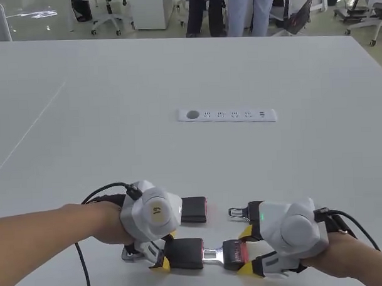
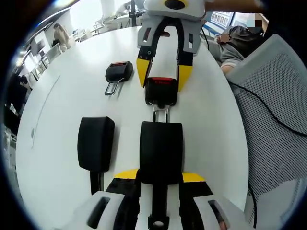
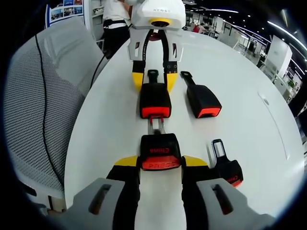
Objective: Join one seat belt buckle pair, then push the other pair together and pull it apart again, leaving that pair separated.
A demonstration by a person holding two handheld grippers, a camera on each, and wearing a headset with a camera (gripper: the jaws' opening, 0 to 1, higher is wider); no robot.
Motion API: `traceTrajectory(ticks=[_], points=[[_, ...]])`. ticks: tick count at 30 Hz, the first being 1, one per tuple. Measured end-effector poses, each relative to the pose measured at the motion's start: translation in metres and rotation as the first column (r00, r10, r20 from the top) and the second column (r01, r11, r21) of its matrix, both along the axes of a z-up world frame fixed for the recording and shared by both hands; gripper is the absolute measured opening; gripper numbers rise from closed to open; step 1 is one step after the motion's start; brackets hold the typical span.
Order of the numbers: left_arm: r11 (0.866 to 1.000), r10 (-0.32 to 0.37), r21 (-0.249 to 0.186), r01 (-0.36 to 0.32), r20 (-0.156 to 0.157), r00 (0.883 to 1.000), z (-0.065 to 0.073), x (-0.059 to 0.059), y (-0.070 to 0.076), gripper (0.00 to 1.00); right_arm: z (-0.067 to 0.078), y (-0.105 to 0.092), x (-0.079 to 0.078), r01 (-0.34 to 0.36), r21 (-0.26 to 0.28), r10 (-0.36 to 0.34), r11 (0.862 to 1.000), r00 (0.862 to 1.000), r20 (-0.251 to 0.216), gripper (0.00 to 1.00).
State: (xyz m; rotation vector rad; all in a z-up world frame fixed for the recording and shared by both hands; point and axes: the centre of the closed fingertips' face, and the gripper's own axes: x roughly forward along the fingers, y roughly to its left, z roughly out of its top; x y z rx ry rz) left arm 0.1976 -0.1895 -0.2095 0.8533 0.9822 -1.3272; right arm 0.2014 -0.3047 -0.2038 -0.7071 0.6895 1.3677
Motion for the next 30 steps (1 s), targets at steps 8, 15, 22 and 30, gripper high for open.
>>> traceTrajectory(ticks=[8,15,22,30], points=[[1.000,0.000,0.003,0.000,0.002,1.000,0.000,0.000,0.000,0.31,-0.001,0.004,0.000,-0.003,0.001,0.003,1.000,1.000,-0.003,0.31],[1.000,-0.001,0.006,0.001,0.003,1.000,0.000,-0.001,0.000,0.31,0.000,0.006,0.000,-0.008,0.002,0.008,1.000,1.000,-0.004,0.31],[1.000,0.004,0.006,-0.004,0.002,1.000,0.000,0.000,0.000,0.31,0.000,0.009,-0.001,-0.008,0.005,0.008,1.000,1.000,-0.007,0.31],[1.000,0.004,0.006,-0.004,0.002,1.000,0.000,-0.001,0.000,0.31,-0.001,0.013,0.000,-0.008,0.009,0.008,1.000,1.000,-0.008,0.31]])
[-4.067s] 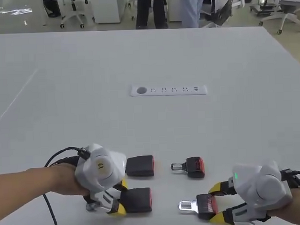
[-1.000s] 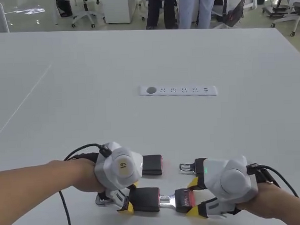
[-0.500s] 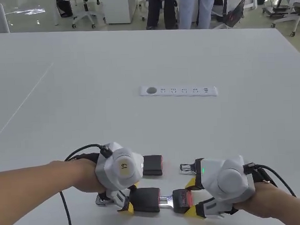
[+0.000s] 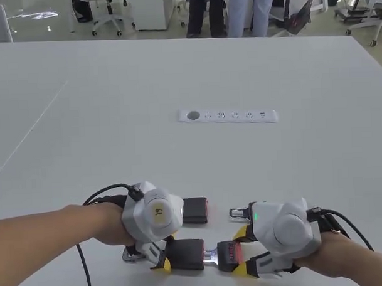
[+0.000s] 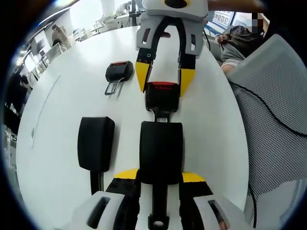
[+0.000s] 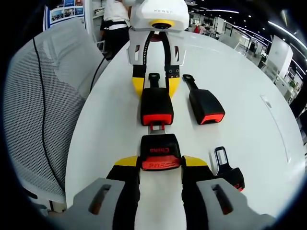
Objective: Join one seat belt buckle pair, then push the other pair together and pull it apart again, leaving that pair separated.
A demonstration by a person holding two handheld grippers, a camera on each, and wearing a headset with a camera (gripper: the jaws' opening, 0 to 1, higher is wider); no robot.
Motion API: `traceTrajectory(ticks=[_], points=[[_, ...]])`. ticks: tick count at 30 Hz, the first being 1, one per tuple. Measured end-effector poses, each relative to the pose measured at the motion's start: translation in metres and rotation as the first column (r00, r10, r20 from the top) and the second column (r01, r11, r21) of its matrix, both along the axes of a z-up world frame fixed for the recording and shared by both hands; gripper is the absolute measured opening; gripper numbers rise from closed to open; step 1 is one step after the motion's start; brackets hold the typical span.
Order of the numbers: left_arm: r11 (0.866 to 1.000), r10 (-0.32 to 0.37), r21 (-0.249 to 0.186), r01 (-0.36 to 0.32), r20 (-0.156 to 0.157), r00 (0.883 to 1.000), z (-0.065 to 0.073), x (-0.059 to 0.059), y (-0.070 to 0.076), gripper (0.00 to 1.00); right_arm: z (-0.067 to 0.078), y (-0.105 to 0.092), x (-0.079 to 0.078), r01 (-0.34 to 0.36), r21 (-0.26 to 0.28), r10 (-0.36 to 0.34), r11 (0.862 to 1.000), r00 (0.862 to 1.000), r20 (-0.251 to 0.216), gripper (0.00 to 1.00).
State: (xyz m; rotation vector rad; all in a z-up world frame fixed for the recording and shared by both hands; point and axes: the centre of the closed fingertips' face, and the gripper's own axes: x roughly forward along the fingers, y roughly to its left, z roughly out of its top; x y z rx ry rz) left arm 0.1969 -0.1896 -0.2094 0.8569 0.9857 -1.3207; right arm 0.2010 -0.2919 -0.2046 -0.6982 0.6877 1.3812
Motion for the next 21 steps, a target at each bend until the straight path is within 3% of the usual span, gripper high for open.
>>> traceTrajectory(ticks=[21], points=[[1.000,0.000,-0.009,0.001,0.001,1.000,-0.0008,0.0010,-0.0003,0.31,-0.0011,0.0010,0.0006,0.001,-0.004,-0.001,1.000,1.000,-0.012,0.31]])
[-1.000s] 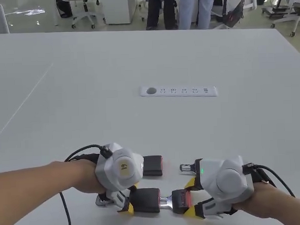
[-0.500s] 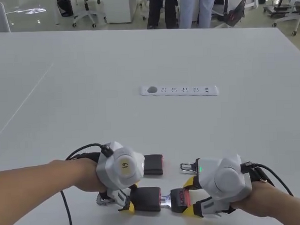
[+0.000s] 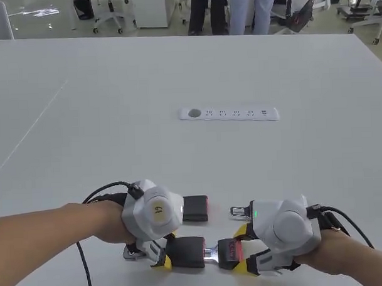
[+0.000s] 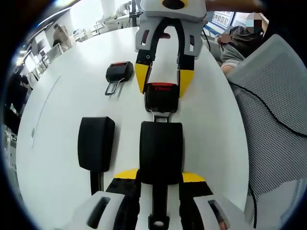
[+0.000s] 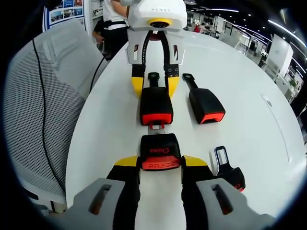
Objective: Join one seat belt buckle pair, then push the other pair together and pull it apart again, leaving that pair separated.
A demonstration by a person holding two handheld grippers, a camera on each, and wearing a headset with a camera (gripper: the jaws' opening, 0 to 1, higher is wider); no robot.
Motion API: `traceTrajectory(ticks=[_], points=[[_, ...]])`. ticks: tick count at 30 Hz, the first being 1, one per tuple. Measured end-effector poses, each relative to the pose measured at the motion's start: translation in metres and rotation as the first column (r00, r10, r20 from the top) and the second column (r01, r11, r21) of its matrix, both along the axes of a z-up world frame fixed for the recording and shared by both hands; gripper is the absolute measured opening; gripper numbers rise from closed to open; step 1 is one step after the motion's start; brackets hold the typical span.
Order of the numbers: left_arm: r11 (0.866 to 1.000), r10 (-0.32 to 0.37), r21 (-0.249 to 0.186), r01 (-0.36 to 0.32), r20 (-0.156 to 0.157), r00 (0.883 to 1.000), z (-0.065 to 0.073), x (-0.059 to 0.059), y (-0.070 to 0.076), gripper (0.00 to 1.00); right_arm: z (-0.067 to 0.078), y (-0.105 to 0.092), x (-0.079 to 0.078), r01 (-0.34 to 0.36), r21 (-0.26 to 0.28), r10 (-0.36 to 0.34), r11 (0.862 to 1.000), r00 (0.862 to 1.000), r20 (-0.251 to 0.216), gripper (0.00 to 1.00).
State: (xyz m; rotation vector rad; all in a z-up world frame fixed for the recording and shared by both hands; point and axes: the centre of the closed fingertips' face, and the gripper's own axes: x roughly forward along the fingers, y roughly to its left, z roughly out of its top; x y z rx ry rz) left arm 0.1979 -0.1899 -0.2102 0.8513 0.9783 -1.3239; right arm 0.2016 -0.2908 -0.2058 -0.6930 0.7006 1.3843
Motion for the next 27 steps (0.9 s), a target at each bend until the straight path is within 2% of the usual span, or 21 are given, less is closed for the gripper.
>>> traceTrajectory(ticks=[27], points=[[1.000,-0.004,-0.013,0.004,0.001,1.000,-0.0003,0.0007,0.0011,0.30,0.0000,0.0010,-0.0003,0.020,-0.014,-0.020,1.000,0.999,-0.031,0.30]])
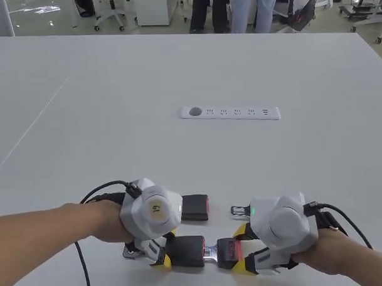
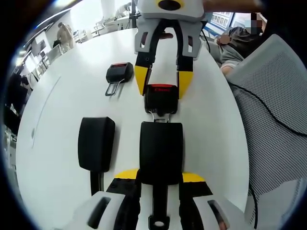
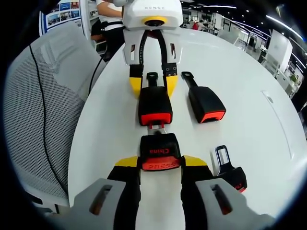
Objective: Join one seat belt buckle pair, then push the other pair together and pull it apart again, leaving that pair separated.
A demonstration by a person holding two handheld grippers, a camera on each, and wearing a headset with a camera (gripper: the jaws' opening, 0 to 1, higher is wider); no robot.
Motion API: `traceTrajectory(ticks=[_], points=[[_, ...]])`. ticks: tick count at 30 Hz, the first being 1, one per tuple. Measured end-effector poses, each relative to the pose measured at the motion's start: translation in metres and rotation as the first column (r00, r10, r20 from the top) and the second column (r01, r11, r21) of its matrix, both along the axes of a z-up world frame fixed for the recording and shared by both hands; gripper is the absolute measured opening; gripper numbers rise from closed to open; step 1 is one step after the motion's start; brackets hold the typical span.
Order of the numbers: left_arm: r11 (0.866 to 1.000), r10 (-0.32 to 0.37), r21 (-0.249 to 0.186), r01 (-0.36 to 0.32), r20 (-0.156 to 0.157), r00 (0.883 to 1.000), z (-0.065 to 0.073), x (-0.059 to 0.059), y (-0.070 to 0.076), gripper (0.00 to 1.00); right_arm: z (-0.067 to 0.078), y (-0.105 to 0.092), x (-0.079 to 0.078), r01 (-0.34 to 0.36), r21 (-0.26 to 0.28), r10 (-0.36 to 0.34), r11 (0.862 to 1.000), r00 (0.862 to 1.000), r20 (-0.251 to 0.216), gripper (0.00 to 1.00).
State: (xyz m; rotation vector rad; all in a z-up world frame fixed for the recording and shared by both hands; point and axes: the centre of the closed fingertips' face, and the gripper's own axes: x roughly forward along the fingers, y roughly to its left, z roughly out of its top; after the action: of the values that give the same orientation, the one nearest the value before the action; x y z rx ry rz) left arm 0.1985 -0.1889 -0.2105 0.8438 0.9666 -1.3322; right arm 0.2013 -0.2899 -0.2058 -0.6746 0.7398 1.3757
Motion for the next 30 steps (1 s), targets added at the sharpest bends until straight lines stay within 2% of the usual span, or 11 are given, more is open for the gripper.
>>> traceTrajectory(ticks=[25,28,30], points=[[1.000,-0.015,-0.009,0.015,0.001,1.000,0.001,-0.001,-0.001,0.30,0.000,0.005,0.000,0.016,-0.008,-0.016,1.000,1.000,-0.020,0.29],[1.000,-0.015,-0.011,0.015,0.001,1.000,0.001,-0.001,-0.001,0.30,0.001,0.009,-0.002,0.024,0.005,-0.024,1.000,0.999,-0.033,0.29],[1.000,-0.015,-0.008,0.015,0.001,1.000,0.002,-0.002,-0.001,0.30,0.001,0.010,-0.003,0.020,-0.001,-0.020,1.000,0.999,-0.026,0.29]])
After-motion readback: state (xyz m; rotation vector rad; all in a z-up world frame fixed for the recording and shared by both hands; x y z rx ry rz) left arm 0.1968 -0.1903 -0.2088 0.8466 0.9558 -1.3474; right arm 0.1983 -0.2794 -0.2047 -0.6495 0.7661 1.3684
